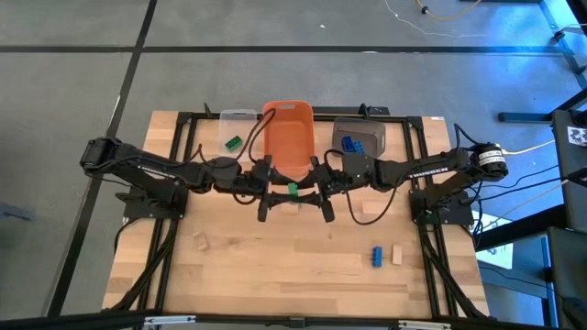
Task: Sort & place blocks by color
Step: Put the bottom green game piece into the transparent bin
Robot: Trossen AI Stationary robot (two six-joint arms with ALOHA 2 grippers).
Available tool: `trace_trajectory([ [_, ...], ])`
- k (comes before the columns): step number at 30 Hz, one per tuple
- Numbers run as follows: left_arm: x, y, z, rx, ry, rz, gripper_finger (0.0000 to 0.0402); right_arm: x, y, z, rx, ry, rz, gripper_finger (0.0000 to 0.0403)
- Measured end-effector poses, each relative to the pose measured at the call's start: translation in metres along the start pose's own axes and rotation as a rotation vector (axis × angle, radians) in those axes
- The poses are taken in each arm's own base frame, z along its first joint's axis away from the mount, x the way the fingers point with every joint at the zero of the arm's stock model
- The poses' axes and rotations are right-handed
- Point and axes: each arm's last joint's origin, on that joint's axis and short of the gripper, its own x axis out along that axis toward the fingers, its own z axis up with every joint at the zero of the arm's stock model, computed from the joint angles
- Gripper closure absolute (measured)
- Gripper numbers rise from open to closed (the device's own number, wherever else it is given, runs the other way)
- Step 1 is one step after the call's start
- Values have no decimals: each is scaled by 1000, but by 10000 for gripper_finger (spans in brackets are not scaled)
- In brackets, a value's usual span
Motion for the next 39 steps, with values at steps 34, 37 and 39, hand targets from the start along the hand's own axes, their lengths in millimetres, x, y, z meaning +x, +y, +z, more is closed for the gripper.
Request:
trace_trajectory([
  [34,-141,21,2,-71,-133,241,275,-83,2,29,186,147,-355,24],
  [37,-144,23,-3,-85,-162,247,275,-84,2,28,197,164,-364,24],
  [39,-145,24,-5,-95,-164,259,275,-84,2,27,214,165,-368,24],
])
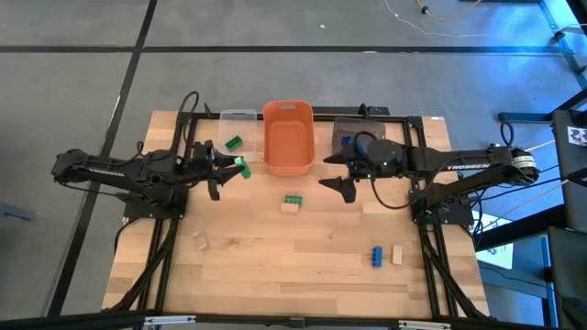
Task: Sort & place blocks by color
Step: Put the bottom green game piece into the transparent bin, then put the green game piece into the transparent bin
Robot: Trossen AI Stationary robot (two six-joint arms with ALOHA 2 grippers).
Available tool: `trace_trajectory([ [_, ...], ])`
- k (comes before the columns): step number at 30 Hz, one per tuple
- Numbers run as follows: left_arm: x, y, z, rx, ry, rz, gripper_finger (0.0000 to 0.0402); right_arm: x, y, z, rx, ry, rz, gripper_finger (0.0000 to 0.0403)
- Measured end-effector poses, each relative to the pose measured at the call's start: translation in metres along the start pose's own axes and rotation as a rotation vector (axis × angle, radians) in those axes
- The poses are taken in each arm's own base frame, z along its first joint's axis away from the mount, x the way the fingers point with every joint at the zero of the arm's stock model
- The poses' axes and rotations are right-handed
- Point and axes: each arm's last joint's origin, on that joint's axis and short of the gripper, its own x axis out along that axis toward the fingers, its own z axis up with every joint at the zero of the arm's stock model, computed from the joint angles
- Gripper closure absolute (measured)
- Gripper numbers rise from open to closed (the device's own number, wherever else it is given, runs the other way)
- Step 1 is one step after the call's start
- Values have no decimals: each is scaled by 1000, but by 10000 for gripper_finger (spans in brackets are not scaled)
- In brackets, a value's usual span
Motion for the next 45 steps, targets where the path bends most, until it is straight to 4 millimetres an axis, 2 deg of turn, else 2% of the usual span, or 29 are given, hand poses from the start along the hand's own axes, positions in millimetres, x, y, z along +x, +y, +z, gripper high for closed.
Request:
trace_trajectory([
  [3,0,1,1,-2,-9,32,275,0,-1,0,2,2,-13,24],
  [7,4,6,13,5,-49,189,275,0,-1,0,6,-10,-40,24],
  [10,13,17,25,24,-17,340,275,0,-2,0,6,-16,-57,24],
  [13,24,36,39,27,99,461,275,0,-2,0,18,-19,-63,24],
  [16,38,62,48,0,281,547,275,0,-2,0,31,-19,-66,24],
  [21,65,122,50,-112,539,665,275,0,-2,0,32,-18,-67,24],
  [26,89,182,28,-199,746,771,275,0,-2,-1,34,-9,-70,24],
  [30,101,214,3,-262,855,818,275,0,-3,-1,78,-16,-84,24],
  [34,109,226,-13,-287,896,808,275,0,-3,0,83,-23,-100,24],
  [37,112,228,-17,-284,902,810,272,0,-4,0,83,-27,-111,24],
  [45,112,227,-15,-221,915,802,166,0,-3,0,104,-29,-110,24],
])
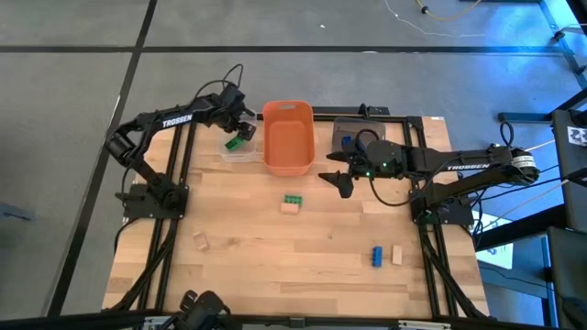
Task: Sort & place blocks by color
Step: Put the green game piece into the transparent bin
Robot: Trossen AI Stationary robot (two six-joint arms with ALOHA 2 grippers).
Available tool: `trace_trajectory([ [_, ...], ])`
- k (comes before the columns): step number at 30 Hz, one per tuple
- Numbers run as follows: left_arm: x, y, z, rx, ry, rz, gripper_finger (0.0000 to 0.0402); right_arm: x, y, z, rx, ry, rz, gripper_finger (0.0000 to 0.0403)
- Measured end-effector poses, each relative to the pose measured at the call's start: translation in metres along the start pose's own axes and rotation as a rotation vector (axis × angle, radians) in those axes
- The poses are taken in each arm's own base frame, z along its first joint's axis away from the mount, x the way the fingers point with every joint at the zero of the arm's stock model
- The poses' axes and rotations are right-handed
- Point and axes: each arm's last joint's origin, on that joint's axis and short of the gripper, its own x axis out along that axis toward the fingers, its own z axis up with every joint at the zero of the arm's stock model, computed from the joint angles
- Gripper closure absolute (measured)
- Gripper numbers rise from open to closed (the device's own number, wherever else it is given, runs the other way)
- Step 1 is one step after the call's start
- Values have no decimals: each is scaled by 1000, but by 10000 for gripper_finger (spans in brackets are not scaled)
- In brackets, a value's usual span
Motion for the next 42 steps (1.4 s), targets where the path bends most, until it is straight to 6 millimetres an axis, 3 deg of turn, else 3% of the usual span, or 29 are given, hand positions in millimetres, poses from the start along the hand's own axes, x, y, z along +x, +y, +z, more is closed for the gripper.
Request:
trace_trajectory([
  [5,-4,0,0,-7,-4,-35,115,0,0,0,0,0,0,24],
  [9,-28,0,3,-29,-77,-70,101,0,0,0,-3,1,0,24],
  [13,-70,-4,2,-39,-203,-148,102,0,0,0,-8,0,1,24],
  [17,-120,-22,-9,33,-355,-292,102,0,0,0,-30,1,2,24],
  [21,-167,-52,-32,140,-542,-473,100,0,1,0,-32,13,31,24],
  [25,-193,-81,-66,213,-704,-672,104,0,2,-1,-32,36,82,24],
  [30,-192,-109,-119,271,-831,-867,104,0,4,-2,-31,66,148,24],
  [35,-171,-122,-163,324,-842,-935,104,0,5,-2,-29,71,183,24],
  [42,-166,-124,-176,451,-881,-898,105,0,6,0,-26,51,194,24],
])
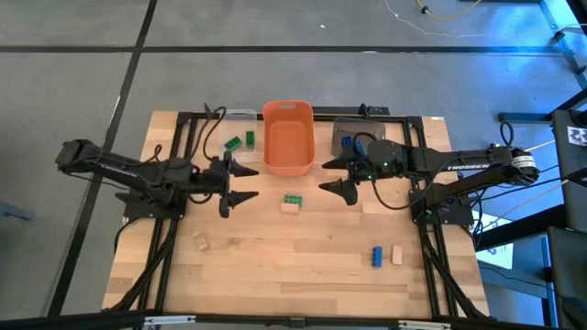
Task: Sort & place blocks by color
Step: Put the green game piece into the transparent bin
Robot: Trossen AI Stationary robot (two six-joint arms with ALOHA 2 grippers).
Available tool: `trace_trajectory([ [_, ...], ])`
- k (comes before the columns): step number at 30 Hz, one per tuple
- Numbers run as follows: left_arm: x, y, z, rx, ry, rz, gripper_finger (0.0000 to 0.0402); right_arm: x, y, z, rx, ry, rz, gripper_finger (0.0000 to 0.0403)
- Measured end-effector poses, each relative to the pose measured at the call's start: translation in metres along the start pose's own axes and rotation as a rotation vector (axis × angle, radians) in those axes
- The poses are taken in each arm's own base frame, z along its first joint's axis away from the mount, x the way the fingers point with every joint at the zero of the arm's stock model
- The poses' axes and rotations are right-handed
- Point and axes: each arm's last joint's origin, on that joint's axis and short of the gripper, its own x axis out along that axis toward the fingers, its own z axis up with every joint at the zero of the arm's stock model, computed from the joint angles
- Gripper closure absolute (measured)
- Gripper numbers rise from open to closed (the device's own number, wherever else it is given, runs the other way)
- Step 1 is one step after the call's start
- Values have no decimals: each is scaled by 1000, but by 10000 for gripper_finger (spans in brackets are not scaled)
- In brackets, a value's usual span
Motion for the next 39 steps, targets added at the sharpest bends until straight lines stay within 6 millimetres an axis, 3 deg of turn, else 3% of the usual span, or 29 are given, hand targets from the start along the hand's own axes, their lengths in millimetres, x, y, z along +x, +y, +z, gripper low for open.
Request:
trace_trajectory([
  [9,0,0,0,32,0,12,105,6,4,-6,54,55,58,24],
  [14,0,1,0,27,-7,42,105,41,18,-37,-29,203,80,24],
  [18,-1,2,1,-8,-15,60,105,77,26,-75,-135,312,26,24],
  [24,-1,2,2,-25,-26,60,105,118,26,-113,-194,341,-13,49],
  [29,-1,2,2,-27,-28,59,105,134,20,-124,-192,321,-45,125],
  [32,-1,2,2,-31,-32,71,105,138,14,-128,-169,314,-114,205],
  [36,-1,2,3,-31,-34,79,105,143,5,-128,-80,279,-195,350],
  [37,-1,2,3,-31,-35,83,105,144,3,-127,-63,264,-201,375],
  [39,-1,3,3,-31,-35,87,105,146,-2,-124,-31,237,-219,387],
])
